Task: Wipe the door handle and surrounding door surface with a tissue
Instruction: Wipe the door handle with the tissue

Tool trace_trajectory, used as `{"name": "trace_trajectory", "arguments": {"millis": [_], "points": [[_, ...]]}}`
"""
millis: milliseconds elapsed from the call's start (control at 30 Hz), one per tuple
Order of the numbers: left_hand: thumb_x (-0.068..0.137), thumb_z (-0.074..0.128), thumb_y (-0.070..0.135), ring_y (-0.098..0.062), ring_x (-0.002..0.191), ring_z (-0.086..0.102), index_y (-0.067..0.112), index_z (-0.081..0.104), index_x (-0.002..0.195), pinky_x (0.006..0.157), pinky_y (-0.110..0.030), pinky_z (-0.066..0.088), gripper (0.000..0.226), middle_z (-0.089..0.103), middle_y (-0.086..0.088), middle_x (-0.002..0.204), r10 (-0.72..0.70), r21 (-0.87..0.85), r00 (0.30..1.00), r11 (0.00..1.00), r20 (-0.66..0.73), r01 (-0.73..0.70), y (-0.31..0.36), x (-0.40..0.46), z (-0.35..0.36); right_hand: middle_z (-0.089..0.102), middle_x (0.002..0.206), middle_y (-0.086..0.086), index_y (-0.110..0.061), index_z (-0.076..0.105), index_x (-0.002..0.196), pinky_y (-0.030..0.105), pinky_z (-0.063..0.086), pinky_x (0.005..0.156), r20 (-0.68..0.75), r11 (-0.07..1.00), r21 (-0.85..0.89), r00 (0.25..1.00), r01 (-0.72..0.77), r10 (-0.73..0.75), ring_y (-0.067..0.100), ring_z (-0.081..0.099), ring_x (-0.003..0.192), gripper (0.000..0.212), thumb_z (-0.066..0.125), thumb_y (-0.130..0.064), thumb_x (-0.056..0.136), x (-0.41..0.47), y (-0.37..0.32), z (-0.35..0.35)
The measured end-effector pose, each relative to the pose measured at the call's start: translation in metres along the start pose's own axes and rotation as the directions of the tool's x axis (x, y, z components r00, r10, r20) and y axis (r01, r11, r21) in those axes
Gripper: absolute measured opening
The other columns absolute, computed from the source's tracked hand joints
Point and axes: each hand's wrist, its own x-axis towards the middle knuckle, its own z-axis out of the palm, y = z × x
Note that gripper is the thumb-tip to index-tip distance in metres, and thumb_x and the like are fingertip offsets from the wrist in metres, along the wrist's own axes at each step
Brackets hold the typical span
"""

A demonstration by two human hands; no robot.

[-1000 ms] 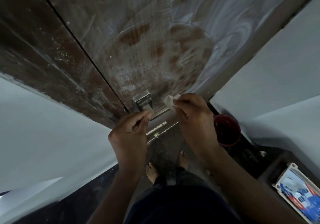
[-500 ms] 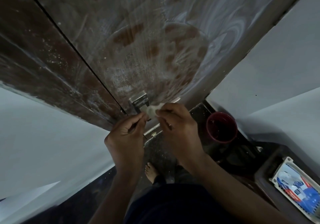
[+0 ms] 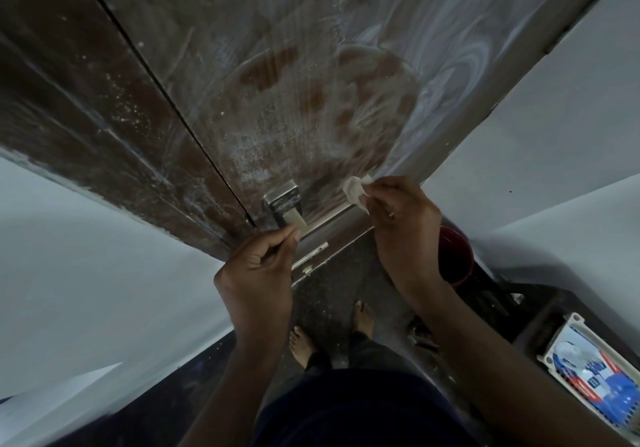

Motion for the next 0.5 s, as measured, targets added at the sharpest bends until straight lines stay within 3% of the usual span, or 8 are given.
{"name": "trace_trajectory", "arguments": {"millis": [100,200,333,367,500], "points": [[0.085,0.081,0.011,-0.001,0.085,0.075,0.013,0.082,0.102,0.077,-0.019,0.06,0.018,0.078,0.009,0.093,0.004,0.007,1.0,1.0,0.0,-0.004,-0.001,0.0,-0.001,0.074,0.099,-0.001,-0.008,0.074,0.105,0.006,0.05,0.073,0.106,0.963,0.14,0.97,-0.23,0.217,0.001,0.068,0.082,0.016,0.069,-0.01,0.09,0.005,0.006,-0.002],[0.085,0.081,0.012,-0.001,0.085,0.075,0.015,0.081,0.101,0.079,-0.02,0.059,0.016,0.078,0.01,0.092,-0.01,-0.013,1.0,1.0,-0.002,0.01,-0.001,0.0,-0.001,0.076,0.096,-0.003,-0.008,0.073,0.11,0.018,0.056,0.08,0.267,0.782,0.36,0.859,-0.509,0.437,0.004,0.071,0.088,0.019,0.065,-0.01,0.093,0.007,0.011,-0.001],[0.085,0.081,0.012,-0.001,0.084,0.075,0.018,0.081,0.1,0.079,-0.017,0.059,0.017,0.078,0.01,0.091,-0.025,-0.017,1.0,1.0,-0.009,0.025,0.002,0.0,0.0,0.076,0.1,0.007,-0.003,0.072,0.11,0.035,0.056,0.094,0.384,0.559,0.487,0.739,-0.671,0.553,0.018,0.072,0.098,0.02,0.065,-0.007,0.092,0.009,0.014,0.0],[0.085,0.081,0.012,-0.002,0.083,0.076,0.019,0.081,0.101,0.079,-0.017,0.058,0.018,0.079,0.009,0.09,-0.043,-0.028,0.999,0.999,-0.013,0.042,0.003,0.001,0.0,0.076,0.099,0.007,-0.004,0.072,0.108,0.034,0.056,0.093,0.389,0.551,0.487,0.734,-0.677,0.557,0.02,0.072,0.099,0.018,0.066,-0.007,0.091,0.011,0.015,0.0],[0.086,0.081,0.015,-0.001,0.081,0.076,0.019,0.081,0.104,0.078,-0.018,0.06,0.019,0.079,0.008,0.089,-0.07,-0.015,0.997,0.997,-0.029,0.069,0.005,0.006,0.001,0.075,0.09,-0.004,-0.008,0.074,0.105,0.022,0.059,0.08,0.305,0.774,0.328,0.836,-0.541,0.456,0.009,0.072,0.088,0.016,0.066,-0.008,0.092,0.015,0.015,0.0]]}}
